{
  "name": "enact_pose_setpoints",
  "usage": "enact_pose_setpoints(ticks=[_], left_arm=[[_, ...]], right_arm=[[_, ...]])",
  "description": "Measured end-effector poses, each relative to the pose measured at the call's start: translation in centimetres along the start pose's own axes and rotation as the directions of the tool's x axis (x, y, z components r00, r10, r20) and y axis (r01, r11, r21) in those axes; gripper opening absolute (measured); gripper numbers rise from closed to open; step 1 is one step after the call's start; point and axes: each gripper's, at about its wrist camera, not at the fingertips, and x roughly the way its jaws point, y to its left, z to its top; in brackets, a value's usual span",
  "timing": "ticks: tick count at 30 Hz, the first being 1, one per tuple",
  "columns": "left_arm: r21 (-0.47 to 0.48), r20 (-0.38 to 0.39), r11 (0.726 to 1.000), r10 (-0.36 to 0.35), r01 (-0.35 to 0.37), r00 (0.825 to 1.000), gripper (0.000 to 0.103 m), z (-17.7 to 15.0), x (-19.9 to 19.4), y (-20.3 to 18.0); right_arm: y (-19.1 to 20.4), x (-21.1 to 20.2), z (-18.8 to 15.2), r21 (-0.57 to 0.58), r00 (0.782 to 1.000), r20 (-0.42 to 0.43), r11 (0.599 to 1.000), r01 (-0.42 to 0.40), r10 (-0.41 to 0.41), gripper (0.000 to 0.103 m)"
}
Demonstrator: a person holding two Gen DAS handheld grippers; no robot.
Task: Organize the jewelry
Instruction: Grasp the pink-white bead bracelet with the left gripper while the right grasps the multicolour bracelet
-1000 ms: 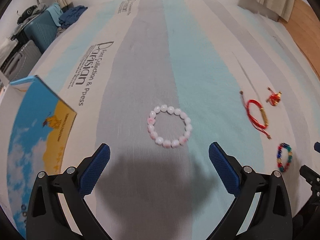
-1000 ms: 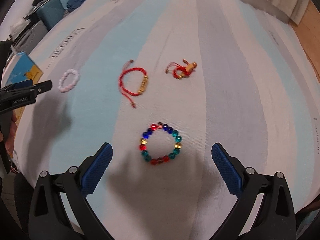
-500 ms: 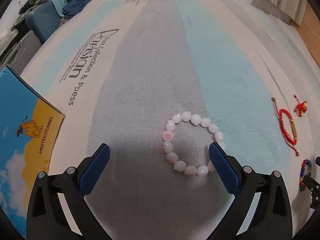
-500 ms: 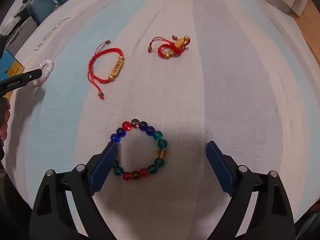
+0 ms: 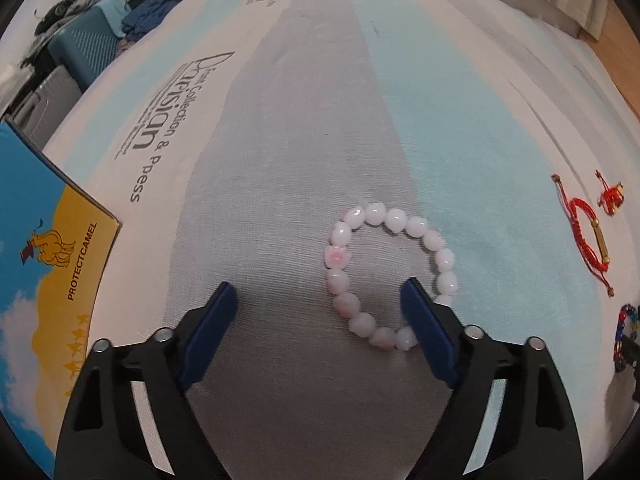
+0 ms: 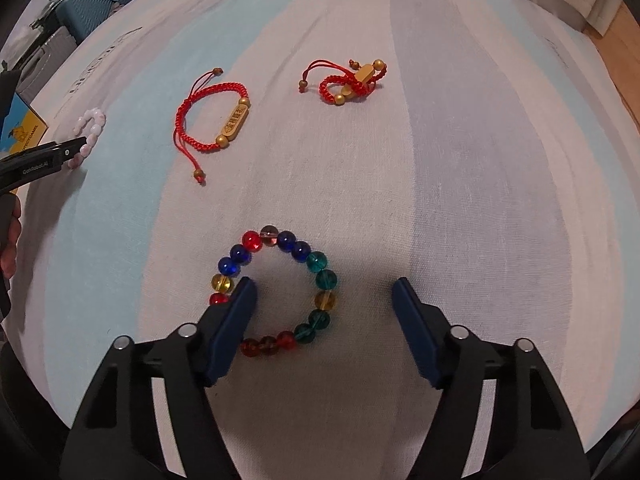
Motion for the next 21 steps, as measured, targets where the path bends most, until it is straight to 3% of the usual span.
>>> enact_pose_setpoints(ticks=[5, 11, 14, 21], left_arm=[[0.06, 0.017, 0.998, 0.001, -0.002, 1.0, 0.057, -0.3, -0.5, -1.2], [0.09, 0.012, 0.996, -0.014, 0.012, 1.0, 0.035, -0.5, -0.7, -1.8], [0.109, -0.003, 0.994, -0.021, 0.021, 1.0, 0.014, -0.6, -0.7, -2.2], [0.1, -0.033, 0.994, -0.029, 0.032, 0.999, 0.011, -0.9, -1.4, -2.2]], right_arm=[[0.0, -0.3, -0.5, -0.006, 1.0, 0.0, 1.0, 0.003, -0.003, 0.048], [0.5, -0.7, -0.9, -0.045, 0.999, -0.006, 0.998, 0.038, -0.038, 0.021], [0.7, -0.9, -1.0, -0.06, 0.998, -0.003, 0.997, 0.058, -0.058, 0.01], [0.6, -1.9, -1.3, -0.04, 0.998, 0.011, 0.997, 0.066, -0.065, 0.009]])
